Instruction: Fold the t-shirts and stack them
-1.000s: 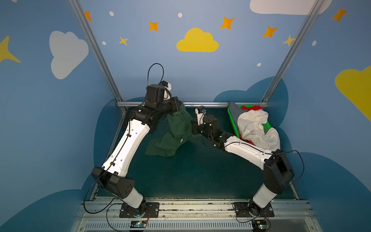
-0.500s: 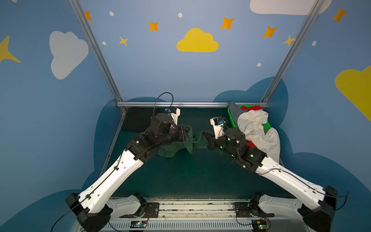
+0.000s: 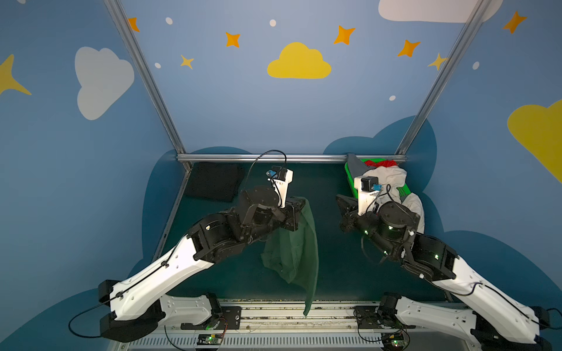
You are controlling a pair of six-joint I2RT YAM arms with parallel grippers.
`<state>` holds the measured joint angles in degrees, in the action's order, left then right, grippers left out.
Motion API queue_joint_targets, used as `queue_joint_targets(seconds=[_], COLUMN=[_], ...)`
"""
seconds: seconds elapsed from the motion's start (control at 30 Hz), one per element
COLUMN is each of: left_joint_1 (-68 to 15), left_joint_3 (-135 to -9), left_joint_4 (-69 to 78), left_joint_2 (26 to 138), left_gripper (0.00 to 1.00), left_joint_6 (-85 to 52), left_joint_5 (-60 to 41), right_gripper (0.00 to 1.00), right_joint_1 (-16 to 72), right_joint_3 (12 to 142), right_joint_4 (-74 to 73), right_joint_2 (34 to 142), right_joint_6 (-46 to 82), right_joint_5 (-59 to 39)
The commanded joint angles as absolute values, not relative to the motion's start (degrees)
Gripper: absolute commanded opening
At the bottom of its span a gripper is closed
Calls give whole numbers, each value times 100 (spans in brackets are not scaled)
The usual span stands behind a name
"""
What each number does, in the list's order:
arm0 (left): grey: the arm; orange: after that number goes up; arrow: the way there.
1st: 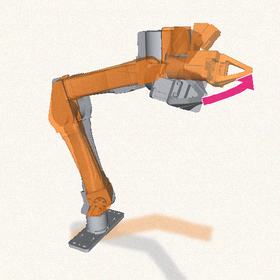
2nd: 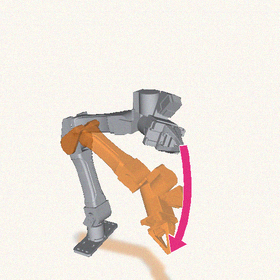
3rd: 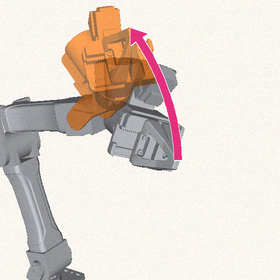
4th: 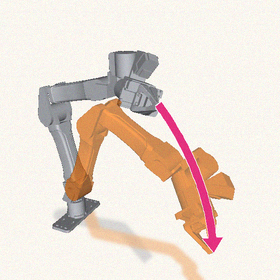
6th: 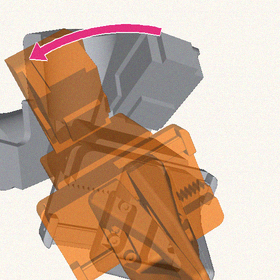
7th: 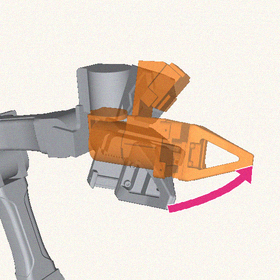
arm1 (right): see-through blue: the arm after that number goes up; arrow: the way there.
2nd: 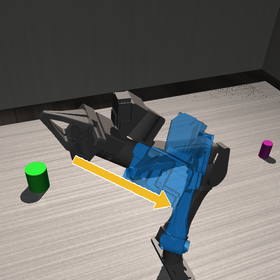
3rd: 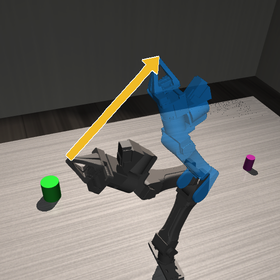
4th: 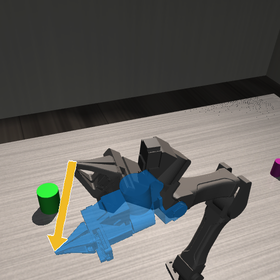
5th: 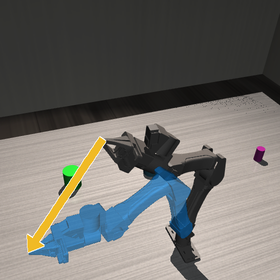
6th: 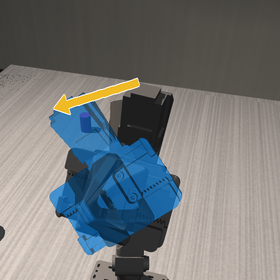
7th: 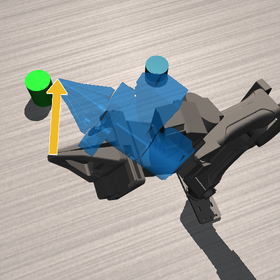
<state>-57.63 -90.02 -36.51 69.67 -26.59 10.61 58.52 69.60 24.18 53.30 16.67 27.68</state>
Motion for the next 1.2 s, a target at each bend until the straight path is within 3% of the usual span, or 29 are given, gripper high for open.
queue_joint_targets(seconds=[0.0, 0.03, 0.07, 0.1, 0.17, 0.37, 0.53, 0.87, 0.93, 1.03, 1.17], left_joint_1=[-5294, -5194, -5112, -5026, -4751, -4526, -4517, -4463, -4422, -4343, -4182], left_joint_3=[-9267, -9370, -9484, -9587, -9759, -10449, -10844, -10711, -10635, -10579, -10503], left_joint_4=[-3692, -3768, -3833, -3857, -3832, -3963, -4082, -4079, -4023, -3994, -4011], left_joint_2=[7267, 7394, 7538, 7655, 7919, 8571, 8930, 8871, 8821, 8765, 8661], left_gripper=[4, 4, 4, 4, 4, 4, 4, 4, 4, 4, 4], left_joint_6=[-2541, -2537, -2519, -2508, -2545, -2501, -2506, -2579, -2591, -2593, -2590], left_joint_5=[1070, 1019, 988, 928, 637, 277, -40, -251, -311, -369, -413], right_gripper=[28, 44, 67, 75, 82, 92, 93, 91, 84, 61, 55], right_joint_1=[5604, 5495, 5383, 5299, 5130, 4897, 4774, 4723, 4696, 4665, 4609], right_joint_3=[6592, 6439, 6287, 6183, 5985, 5674, 5680, 5929, 5991, 6085, 6046], right_joint_4=[2366, 2251, 2201, 2184, 2189, 2002, 1676, 771, 671, 695, 870], right_joint_2=[5238, 5149, 5051, 4997, 4885, 4934, 5532, 6730, 6871, 6987, 6902], right_joint_6=[1564, 1584, 1682, 1747, 1833, 1777, 1505, 1379, 1333, 1328, 1352], right_joint_5=[2468, 2118, 1831, 1652, 1124, -83, -581, 5, 22, 42, 205])
